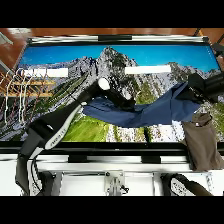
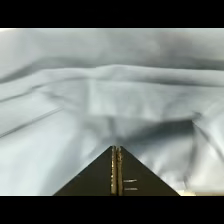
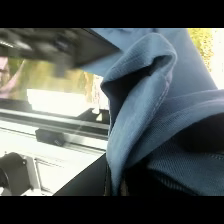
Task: Fold the shirts.
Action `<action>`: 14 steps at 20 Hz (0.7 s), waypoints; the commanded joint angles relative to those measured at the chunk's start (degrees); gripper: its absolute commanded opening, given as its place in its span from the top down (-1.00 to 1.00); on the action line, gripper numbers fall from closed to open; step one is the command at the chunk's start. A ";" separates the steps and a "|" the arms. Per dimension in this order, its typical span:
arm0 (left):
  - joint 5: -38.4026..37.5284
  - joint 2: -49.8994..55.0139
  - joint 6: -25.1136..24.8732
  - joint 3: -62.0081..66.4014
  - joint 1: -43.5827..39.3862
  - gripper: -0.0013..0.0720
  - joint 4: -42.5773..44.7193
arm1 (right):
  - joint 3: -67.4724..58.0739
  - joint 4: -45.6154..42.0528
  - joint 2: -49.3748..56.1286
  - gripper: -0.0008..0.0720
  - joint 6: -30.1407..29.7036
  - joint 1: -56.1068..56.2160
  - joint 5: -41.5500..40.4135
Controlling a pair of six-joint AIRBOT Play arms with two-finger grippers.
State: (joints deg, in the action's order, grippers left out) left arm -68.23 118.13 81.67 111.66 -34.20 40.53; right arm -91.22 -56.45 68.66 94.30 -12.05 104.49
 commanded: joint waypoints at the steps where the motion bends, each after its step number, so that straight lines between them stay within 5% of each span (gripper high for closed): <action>1: -4.59 -5.81 -1.09 0.04 6.58 0.86 2.27 | -0.02 0.46 2.56 0.81 -1.05 2.54 -1.09; 9: -7.39 -28.83 -0.92 0.04 21.90 0.86 18.01 | -0.04 12.26 13.57 0.81 -4.72 19.69 -21.07; 14: -7.50 -37.51 -0.35 0.04 31.43 0.86 19.06 | -0.81 18.49 21.40 0.81 -6.91 27.78 -31.26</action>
State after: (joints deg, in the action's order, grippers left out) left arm -75.48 85.41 80.86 111.66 -7.70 57.80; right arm -91.72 -41.69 85.84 88.66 11.27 80.23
